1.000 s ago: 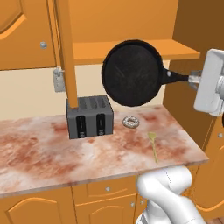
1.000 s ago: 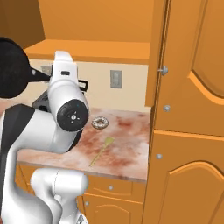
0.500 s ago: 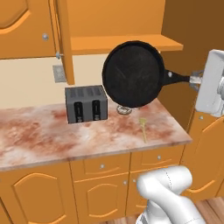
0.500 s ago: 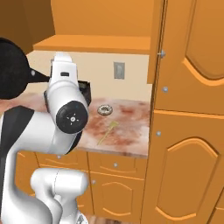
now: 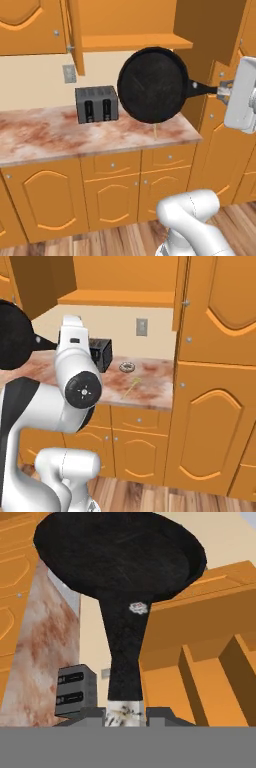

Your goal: Pick the pan from the cabinet and place it on the stove. Then turn on the stove burner for the pan.

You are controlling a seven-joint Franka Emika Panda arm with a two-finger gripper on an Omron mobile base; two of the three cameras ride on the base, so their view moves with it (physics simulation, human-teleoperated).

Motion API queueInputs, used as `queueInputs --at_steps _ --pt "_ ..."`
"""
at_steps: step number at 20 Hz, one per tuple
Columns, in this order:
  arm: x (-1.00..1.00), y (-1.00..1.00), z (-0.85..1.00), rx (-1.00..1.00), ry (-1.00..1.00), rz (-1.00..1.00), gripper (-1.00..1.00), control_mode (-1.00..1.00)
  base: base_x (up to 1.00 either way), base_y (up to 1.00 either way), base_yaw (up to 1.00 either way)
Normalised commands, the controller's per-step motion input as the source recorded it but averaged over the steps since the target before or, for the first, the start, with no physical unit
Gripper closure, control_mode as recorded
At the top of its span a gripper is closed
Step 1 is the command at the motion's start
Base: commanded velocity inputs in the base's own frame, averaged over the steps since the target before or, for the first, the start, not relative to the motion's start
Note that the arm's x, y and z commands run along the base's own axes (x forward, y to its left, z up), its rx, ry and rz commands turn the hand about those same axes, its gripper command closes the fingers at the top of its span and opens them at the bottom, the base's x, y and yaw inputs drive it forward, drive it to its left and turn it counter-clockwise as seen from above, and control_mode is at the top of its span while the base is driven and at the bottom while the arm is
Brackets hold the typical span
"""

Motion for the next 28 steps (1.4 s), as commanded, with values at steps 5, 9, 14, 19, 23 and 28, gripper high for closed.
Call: queueInputs --at_steps 5,9,14,19,23,28 --pt "0.0 0.0 0.0 0.0 0.0 0.0 1.0 1.0 -0.52 0.67 0.11" --pt "0.0 0.0 0.0 0.0 0.0 0.0 1.0 1.0 -0.35 0.75 0.2" --pt "0.0 0.0 0.0 0.0 0.0 0.0 1.0 1.0 -0.28 0.74 0.22" --pt "0.0 0.0 0.0 0.0 0.0 0.0 1.0 1.0 -0.17 0.64 0.23" --pt "0.0 0.0 0.0 0.0 0.0 0.0 1.0 1.0 -0.05 0.57 0.24" --pt "0.0 0.0 0.0 0.0 0.0 0.0 1.0 1.0 0.0 0.44 0.26"
